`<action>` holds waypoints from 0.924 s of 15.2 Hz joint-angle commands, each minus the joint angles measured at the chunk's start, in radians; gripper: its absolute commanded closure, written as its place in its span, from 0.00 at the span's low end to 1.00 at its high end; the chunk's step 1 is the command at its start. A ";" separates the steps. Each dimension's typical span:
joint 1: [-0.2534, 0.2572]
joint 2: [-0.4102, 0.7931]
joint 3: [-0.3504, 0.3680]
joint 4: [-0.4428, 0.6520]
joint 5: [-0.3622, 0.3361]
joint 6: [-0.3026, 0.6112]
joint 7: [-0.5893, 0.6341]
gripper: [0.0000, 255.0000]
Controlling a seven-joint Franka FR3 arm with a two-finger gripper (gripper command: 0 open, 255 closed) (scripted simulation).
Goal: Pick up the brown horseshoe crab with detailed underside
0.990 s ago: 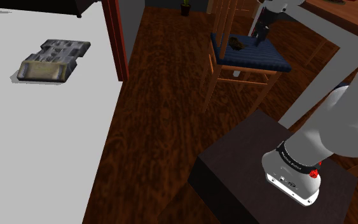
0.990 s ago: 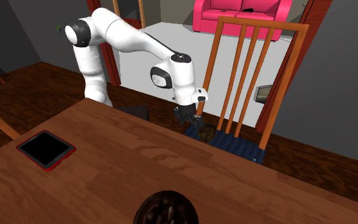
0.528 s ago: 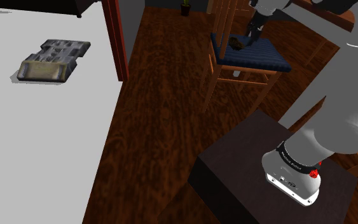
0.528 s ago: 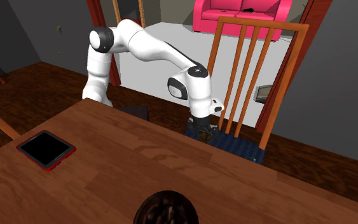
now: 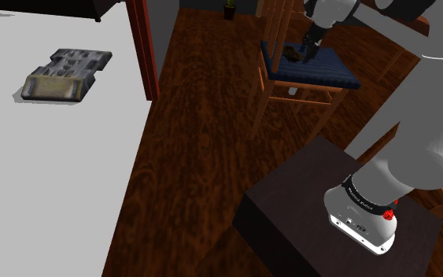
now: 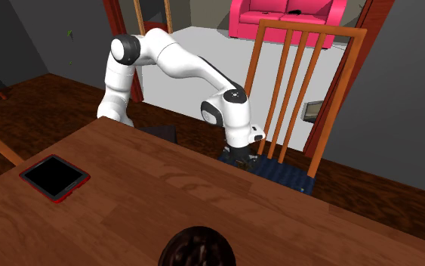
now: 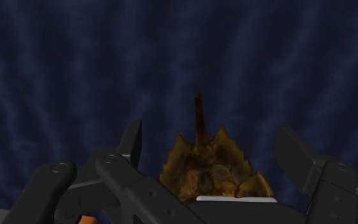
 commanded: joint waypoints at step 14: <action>0.009 -0.023 -0.014 0.021 -0.024 -0.037 0.018 1.00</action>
